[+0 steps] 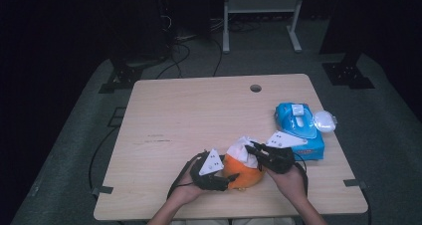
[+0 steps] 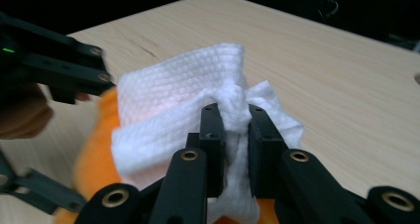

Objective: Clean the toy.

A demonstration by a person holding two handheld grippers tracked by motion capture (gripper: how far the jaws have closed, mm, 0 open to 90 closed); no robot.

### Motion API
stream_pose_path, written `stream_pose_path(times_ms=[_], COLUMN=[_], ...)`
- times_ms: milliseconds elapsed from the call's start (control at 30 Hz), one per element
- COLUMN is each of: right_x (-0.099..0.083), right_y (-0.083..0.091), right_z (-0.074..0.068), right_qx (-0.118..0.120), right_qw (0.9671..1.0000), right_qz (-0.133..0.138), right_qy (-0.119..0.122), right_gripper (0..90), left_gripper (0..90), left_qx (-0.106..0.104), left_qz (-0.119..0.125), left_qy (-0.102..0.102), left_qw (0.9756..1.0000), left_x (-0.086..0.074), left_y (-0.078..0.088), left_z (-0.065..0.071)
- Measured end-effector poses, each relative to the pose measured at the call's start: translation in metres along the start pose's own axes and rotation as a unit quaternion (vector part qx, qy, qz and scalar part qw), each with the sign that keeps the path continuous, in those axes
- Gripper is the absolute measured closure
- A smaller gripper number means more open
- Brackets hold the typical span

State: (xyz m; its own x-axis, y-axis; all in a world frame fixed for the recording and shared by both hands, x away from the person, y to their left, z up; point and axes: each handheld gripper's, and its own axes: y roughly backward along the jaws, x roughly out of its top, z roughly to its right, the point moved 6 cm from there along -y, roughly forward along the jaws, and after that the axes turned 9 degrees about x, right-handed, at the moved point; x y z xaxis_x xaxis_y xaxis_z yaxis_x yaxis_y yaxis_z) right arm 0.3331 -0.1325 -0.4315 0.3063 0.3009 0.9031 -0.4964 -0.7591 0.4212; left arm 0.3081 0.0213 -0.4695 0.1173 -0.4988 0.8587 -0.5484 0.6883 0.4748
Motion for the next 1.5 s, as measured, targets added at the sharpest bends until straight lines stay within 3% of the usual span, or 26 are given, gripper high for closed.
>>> stream_pose_path(times_ms=[67,133,200,233,333,467,600,733,867,967,1167,1333,1433,1500], right_x=[0.005,0.007,0.006,0.003,-0.006,-0.008,-0.006,0.000,0.003,0.002,-0.005,-0.009,-0.008,-0.002], right_y=[-0.003,-0.005,0.000,0.003,0.016,0.015,0.007,0.010,0.012,0.009,-0.005,-0.008,-0.005,-0.003], right_z=[-0.011,-0.013,-0.003,0.005,0.025,0.022,0.004,-0.010,-0.018,-0.018,-0.007,-0.002,0.000,-0.011], right_qx=[0.006,-0.007,-0.020,-0.039,-0.056,-0.079,-0.073,-0.038,0.012,0.045,0.037,0.009,0.005,0.009], right_qw=[0.9998,0.9989,0.9991,0.9983,0.9983,0.9960,0.9939,0.9947,0.9962,0.9973,0.9980,0.9982,0.9990,0.9991], right_qz=[-0.002,-0.014,-0.015,-0.020,-0.015,-0.032,-0.052,-0.054,-0.051,-0.041,-0.042,-0.041,-0.032,-0.018], right_qy=[0.020,0.045,0.035,0.039,0.000,0.025,0.064,0.080,0.070,0.040,0.030,0.043,0.031,0.038], right_gripper=[78.8,78.7,78.7,78.8,78.8,78.7,76.6,66.0,57.3,51.7,47.8,69.7,74.4,75.2], left_gripper=[35.0,35.0,34.9,34.9,34.5,33.9,33.2,33.1,33.0,33.1,33.4,33.4,33.3,33.3], left_qx=[0.000,0.000,-0.001,-0.002,-0.004,-0.003,-0.002,-0.001,-0.001,-0.003,-0.005,-0.007,-0.008,-0.010], left_qz=[-0.002,-0.004,-0.003,-0.003,-0.003,-0.005,-0.008,-0.010,-0.011,-0.011,-0.016,-0.014,-0.015,-0.012], left_qy=[0.001,0.004,0.007,0.009,0.020,0.022,0.019,0.016,0.016,0.017,0.015,0.020,0.018,0.016], left_qw=[1.0000,1.0000,1.0000,1.0000,0.9998,0.9997,0.9998,0.9998,0.9998,0.9998,0.9997,0.9997,0.9997,0.9998], left_x=[-0.001,-0.002,-0.003,-0.003,-0.005,-0.005,-0.005,-0.005,-0.005,-0.005,-0.006,-0.006,-0.006,-0.007], left_y=[0.001,0.002,0.002,0.002,0.002,0.001,0.002,0.002,0.002,0.002,0.000,-0.001,-0.001,0.000], left_z=[-0.001,-0.002,-0.002,-0.003,-0.006,-0.007,-0.006,-0.006,-0.006,-0.006,-0.004,-0.005,-0.005,-0.005])
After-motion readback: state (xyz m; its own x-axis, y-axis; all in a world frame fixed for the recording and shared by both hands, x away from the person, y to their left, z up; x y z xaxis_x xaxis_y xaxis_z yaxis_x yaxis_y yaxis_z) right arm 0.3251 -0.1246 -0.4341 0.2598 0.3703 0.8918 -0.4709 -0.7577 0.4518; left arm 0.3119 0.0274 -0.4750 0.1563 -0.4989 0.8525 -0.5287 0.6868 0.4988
